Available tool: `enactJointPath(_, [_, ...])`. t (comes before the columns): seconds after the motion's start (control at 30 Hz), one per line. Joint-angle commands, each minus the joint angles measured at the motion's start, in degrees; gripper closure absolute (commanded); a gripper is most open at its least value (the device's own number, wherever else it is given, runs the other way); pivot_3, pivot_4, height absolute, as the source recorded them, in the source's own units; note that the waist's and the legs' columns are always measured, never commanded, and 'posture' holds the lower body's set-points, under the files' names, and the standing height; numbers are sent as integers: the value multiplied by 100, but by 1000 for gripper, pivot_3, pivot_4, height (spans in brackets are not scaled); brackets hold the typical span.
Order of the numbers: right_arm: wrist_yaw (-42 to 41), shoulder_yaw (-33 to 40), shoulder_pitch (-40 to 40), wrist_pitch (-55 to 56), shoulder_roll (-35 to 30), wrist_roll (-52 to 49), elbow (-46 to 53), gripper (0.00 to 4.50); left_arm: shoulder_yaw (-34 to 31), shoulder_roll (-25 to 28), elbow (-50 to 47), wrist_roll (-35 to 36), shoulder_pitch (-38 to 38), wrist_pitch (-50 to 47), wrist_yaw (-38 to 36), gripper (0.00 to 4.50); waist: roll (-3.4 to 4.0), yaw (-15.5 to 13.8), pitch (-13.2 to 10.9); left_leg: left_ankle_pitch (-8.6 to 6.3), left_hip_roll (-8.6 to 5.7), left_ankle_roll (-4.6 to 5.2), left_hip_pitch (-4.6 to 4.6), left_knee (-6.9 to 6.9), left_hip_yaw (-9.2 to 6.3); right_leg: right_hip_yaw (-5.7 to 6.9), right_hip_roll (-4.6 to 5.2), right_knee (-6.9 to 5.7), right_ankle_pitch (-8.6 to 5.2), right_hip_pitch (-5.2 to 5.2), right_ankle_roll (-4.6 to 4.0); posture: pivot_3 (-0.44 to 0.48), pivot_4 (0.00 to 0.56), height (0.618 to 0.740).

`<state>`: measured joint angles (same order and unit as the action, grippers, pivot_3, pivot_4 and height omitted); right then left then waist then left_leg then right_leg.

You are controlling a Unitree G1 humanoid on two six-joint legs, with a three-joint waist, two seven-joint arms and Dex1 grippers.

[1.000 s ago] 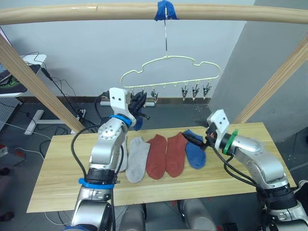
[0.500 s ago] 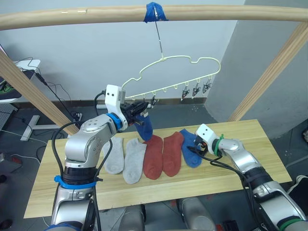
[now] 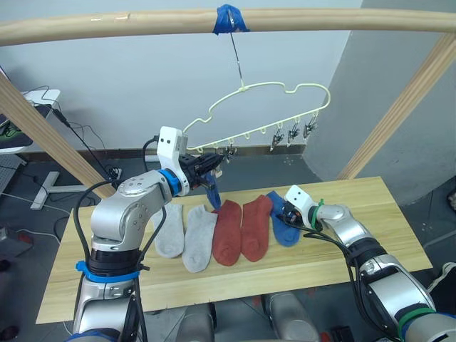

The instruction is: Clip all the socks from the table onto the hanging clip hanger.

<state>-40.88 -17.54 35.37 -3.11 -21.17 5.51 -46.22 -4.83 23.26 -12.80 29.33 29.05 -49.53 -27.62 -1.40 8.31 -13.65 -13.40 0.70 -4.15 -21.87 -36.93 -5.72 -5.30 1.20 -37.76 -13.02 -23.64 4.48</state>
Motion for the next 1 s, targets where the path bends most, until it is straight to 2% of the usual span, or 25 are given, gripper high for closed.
enactJointPath(0.03, [-65,25,-168,142,-165,149,82,3342,-74,25,16,46,23,-72,49,4378,0,0,0,0,0,0,3,0,1,-2,0,2,1,4,1,-120,177,740])
enactJointPath(0.13, [-118,36,-333,236,-304,190,269,4346,-160,12,53,142,75,-188,69,4378,-1,-2,1,0,0,0,7,-1,3,-5,0,5,2,10,5,-118,176,740])
enactJointPath(0.17, [-124,47,-357,250,-325,187,303,4431,-171,6,64,158,92,-209,72,4378,-2,-2,1,0,0,0,7,-1,3,-6,0,6,2,10,5,-115,178,740])
enactJointPath(0.37, [-445,530,-1328,-146,-1073,-185,2132,4431,-533,-10,219,724,257,-950,94,4378,-2,-37,1,-2,-1,-1,4,1,3,-6,0,11,0,10,11,-120,180,740])
enactJointPath(0.57, [-499,1128,-2091,-590,-1585,-540,4219,4431,-1226,-415,496,1404,556,-1739,556,4378,-5,23,0,-3,-2,-2,9,-1,16,-20,-2,11,4,8,19,-130,185,740])
enactJointPath(0.8, [-532,1461,-2632,-1317,-1439,-1373,6403,4431,-2100,-861,1000,2153,1055,-2483,1229,4378,-13,22,0,-3,-2,-2,1,-1,14,-20,-4,21,4,7,22,-159,188,740])
enactJointPath(0.93, [-287,1073,-2351,-1833,-988,-1518,6965,4431,-2507,-1076,1148,2540,1273,-2778,1596,4378,-12,30,0,-3,-2,-3,-10,0,14,-21,-4,52,15,8,38,-161,189,740])
enactJointPath(1.0, [-155,757,-2124,-2015,-681,-1449,7042,4431,-2474,-1063,1115,2568,1288,-2859,1657,4378,-15,42,1,-3,-1,-3,-12,1,14,-21,-4,60,19,8,39,-160,188,740])
